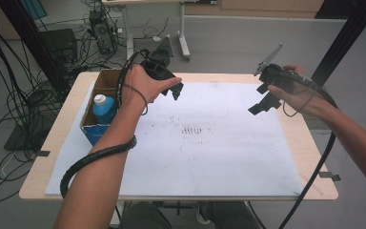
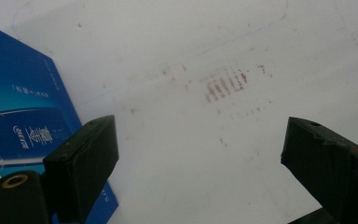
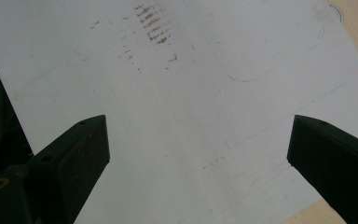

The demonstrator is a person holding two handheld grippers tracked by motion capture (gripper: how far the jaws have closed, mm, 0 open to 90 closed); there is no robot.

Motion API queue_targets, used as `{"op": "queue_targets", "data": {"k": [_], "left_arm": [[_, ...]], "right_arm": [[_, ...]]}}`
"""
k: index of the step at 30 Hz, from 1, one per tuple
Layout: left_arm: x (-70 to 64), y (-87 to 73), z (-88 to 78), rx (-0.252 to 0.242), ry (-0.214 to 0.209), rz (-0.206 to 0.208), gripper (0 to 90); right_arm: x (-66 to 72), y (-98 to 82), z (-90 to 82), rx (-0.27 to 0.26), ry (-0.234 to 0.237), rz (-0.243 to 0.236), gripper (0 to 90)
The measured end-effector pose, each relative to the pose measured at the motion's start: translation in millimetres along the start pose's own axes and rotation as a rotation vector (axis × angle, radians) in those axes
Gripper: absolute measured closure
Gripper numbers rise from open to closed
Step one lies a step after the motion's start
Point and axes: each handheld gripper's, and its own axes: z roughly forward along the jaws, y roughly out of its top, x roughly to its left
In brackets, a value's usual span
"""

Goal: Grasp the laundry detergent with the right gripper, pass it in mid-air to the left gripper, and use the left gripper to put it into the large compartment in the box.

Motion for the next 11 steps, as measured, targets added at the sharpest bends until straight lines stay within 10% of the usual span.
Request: {"op": "queue_targets", "data": {"k": [11], "left_arm": [[-0.3, -1.2, -0.6, -0.009, -0.006, 0.003, 11.2]], "right_arm": [[1.3, 0.3, -0.1, 0.0, 0.0, -0.002, 5.6]]}}
